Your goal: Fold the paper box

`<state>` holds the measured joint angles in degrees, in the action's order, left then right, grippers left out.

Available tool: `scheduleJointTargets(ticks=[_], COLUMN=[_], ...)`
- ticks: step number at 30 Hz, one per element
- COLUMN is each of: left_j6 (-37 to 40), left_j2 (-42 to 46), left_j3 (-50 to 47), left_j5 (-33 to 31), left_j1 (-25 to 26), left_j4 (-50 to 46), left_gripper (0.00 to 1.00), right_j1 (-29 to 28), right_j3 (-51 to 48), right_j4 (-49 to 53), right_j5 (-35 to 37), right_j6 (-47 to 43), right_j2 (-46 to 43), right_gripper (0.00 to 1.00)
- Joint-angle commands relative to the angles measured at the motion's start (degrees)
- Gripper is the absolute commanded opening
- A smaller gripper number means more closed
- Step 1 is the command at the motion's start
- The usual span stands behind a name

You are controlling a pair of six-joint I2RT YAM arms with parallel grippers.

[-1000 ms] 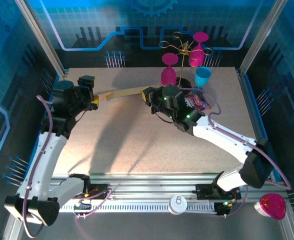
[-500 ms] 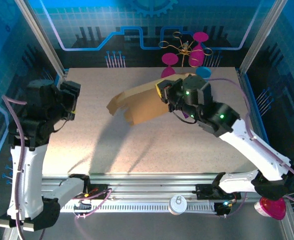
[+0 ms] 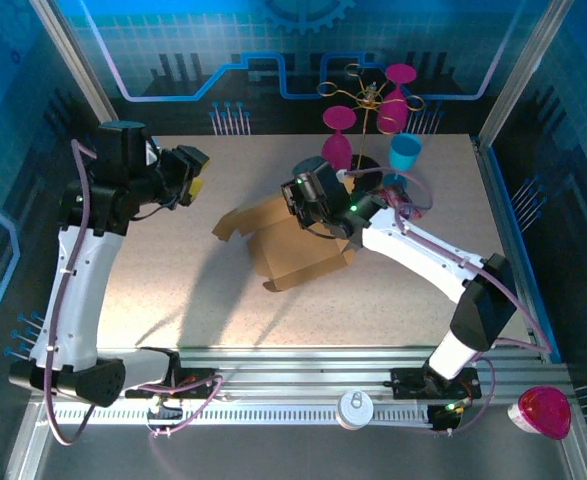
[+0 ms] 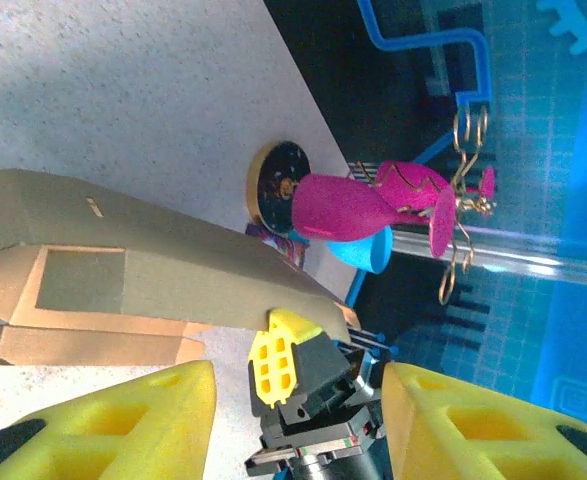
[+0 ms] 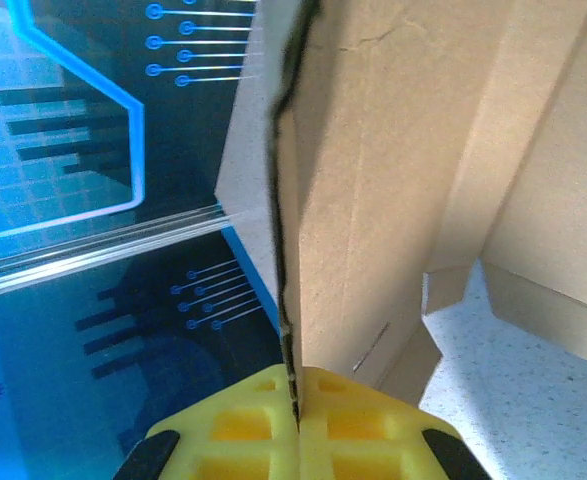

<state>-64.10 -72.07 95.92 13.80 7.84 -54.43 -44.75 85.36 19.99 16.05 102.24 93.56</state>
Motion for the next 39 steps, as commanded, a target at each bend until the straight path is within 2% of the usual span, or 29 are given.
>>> scheduleJointTargets(ticks=[1, 8, 12, 25, 36, 39], left_j6=[0.6, 2.65, 6.36, 12.36, 8.61, 7.26], left_j2=[-0.32, -4.26, -5.67, -9.95, -12.61, -12.52], left_j3=[-0.88, -3.09, -4.28, -8.16, -10.97, -11.57], left_j5=[1.86, 3.66, 1.21, -1.85, 0.96, 1.06], left_j1=[5.08, 5.52, 5.52, 5.5, 7.01, 7.41], left_j4=[-0.1, 5.11, 3.78, 4.32, 11.44, 13.13], left_gripper=[0.48, 0.47, 0.43, 0.48, 0.48, 0.43], right_j1=[0.82, 1.99, 2.61, 3.38, 3.71, 3.71], right_j3=[1.89, -0.2, -0.7, -0.9, -2.07, -2.08], right_j4=[-2.48, -3.38, -3.46, -3.98, -6.19, -6.2], right_j5=[0.79, -0.32, -0.71, -2.4, -4.59, -4.97], right_j6=[1.6, 2.75, 2.77, 3.32, 5.59, 5.74], right_j2=[-2.33, -2.68, -3.25, -3.12, -2.68, -2.77], right_gripper=[0.0, 0.0, 0.0, 0.0, 0.0, 0.0])
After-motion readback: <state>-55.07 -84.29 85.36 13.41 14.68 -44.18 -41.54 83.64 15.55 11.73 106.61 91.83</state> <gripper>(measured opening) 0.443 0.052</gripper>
